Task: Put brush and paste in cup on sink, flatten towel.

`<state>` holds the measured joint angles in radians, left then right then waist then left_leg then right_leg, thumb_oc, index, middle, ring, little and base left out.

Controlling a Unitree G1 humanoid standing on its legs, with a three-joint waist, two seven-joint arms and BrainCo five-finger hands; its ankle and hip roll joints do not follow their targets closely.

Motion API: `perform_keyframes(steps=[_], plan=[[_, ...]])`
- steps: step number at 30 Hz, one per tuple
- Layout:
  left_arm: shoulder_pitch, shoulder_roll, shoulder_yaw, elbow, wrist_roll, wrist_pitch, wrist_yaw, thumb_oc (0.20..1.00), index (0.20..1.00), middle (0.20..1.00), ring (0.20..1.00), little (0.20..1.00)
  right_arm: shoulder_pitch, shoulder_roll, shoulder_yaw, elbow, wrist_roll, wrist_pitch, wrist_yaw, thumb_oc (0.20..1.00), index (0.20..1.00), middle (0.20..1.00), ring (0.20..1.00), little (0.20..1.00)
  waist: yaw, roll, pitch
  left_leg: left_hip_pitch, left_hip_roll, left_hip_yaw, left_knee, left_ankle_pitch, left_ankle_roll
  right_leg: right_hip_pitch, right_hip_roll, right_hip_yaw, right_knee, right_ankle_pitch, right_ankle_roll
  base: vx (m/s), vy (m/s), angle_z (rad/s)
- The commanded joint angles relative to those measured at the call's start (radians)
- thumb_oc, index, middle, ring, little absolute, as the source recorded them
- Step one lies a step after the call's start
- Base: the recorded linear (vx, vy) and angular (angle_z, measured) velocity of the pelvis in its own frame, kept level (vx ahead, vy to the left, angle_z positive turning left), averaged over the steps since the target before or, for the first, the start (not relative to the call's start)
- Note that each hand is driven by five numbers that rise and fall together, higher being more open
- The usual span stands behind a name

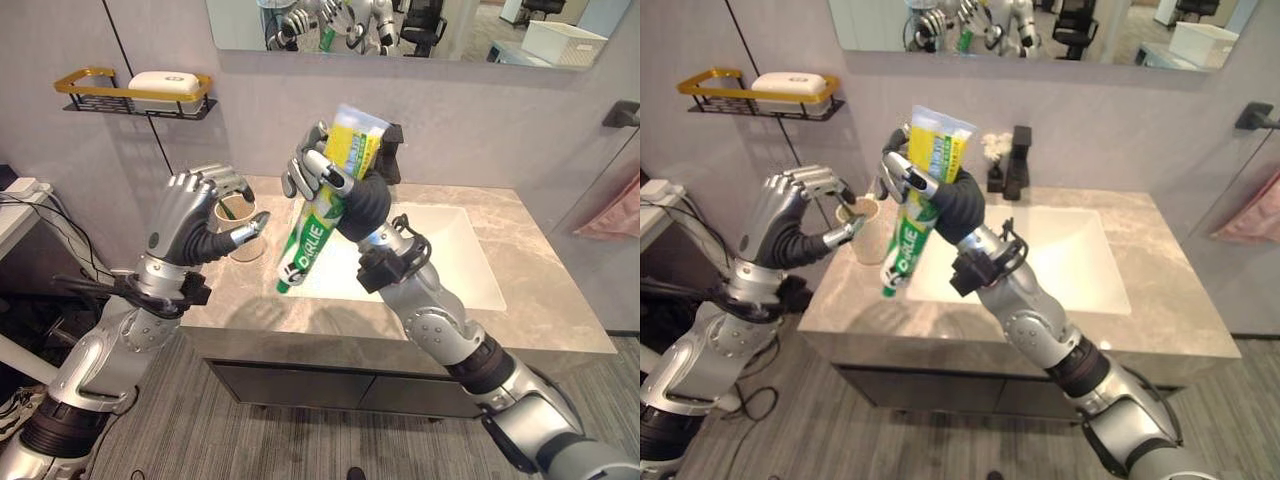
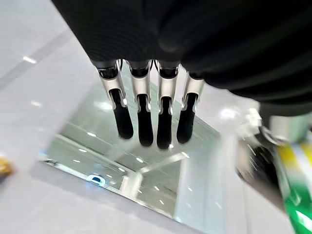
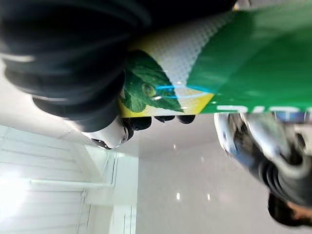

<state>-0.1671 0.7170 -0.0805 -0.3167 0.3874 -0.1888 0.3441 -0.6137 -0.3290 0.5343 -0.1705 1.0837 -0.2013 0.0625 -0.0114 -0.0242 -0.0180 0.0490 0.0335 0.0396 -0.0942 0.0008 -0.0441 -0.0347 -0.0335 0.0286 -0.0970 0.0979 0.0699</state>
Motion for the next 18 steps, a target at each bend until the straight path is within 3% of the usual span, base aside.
perform_keyframes(steps=[1, 6, 7, 11, 16, 18], plan=[[0.025, 0.018, 0.015, -0.023, -0.039, 0.002, 0.02, 1.0, 1.0, 1.0, 1.0, 1.0, -0.044, 0.014, -0.119, -0.073, -0.045, -0.081, -0.059, 0.2, 0.2, 0.2, 0.2, 0.2, 0.015, -0.029, -0.007, 0.055, -0.022, 0.027, 0.022, -0.061, -0.009, 0.056, -0.057, -0.04, 0.01, -0.047, 0.074, 0.0, 0.0, 0.0], [0.14, 0.012, 0.112, -0.052, -0.107, -0.002, 0.024, 1.0, 1.0, 1.0, 1.0, 1.0, -0.043, 0.018, -0.144, -0.081, -0.063, -0.094, -0.098, 0.2, 0.2, 0.2, 0.2, 0.2, 0.028, -0.027, -0.003, 0.051, -0.024, 0.023, 0.019, -0.057, -0.007, 0.051, -0.06, -0.041, 0.01, -0.043, 0.076, -0.01, 0.001, 0.0], [0.213, -0.002, 0.201, -0.047, -0.169, -0.006, 0.051, 1.0, 1.0, 1.0, 1.0, 1.0, -0.045, 0.009, -0.164, -0.083, -0.084, -0.104, -0.128, 0.2, 0.2, 0.2, 0.2, 0.2, 0.047, -0.026, 0.002, 0.044, -0.025, 0.017, 0.019, -0.052, -0.007, 0.048, -0.063, -0.046, 0.01, -0.041, 0.076, 0.0, 0.0, 0.0], [0.298, -0.043, 0.28, -0.035, -0.285, -0.017, 0.067, 1.0, 1.0, 1.0, 1.0, 1.0, -0.06, -0.005, -0.194, -0.068, -0.102, -0.105, -0.158, 0.2, 0.2, 0.2, 0.2, 0.2, 0.07, -0.03, 0.009, 0.035, -0.026, 0.003, 0.023, -0.049, -0.006, 0.049, -0.068, -0.055, 0.01, -0.039, 0.075, -0.03, -0.003, 0.08], [0.378, -0.097, 0.342, -0.023, -0.431, -0.039, 0.043, 1.0, 1.0, 1.0, 1.0, 1.0, -0.131, -0.033, -0.216, -0.021, -0.125, -0.108, -0.189, 0.2, 0.2, 0.2, 0.2, 0.2, 0.097, -0.037, 0.018, 0.025, -0.028, -0.014, 0.028, -0.045, -0.005, 0.051, -0.07, -0.07, 0.01, -0.04, 0.071, -0.03, -0.005, 0.17], [0.453, -0.153, 0.348, 0.025, -0.577, -0.049, -0.01, 1.0, 1.0, 1.0, 1.0, 1.0, -0.232, -0.103, -0.232, 0.035, -0.2, -0.095, -0.231, 0.2, 0.2, 0.2, 0.2, 0.2, 0.134, -0.052, 0.028, 0.006, -0.031, -0.034, 0.035, -0.038, -0.004, 0.051, -0.075, -0.091, 0.01, -0.041, 0.067, -0.05, -0.016, 0.21]])
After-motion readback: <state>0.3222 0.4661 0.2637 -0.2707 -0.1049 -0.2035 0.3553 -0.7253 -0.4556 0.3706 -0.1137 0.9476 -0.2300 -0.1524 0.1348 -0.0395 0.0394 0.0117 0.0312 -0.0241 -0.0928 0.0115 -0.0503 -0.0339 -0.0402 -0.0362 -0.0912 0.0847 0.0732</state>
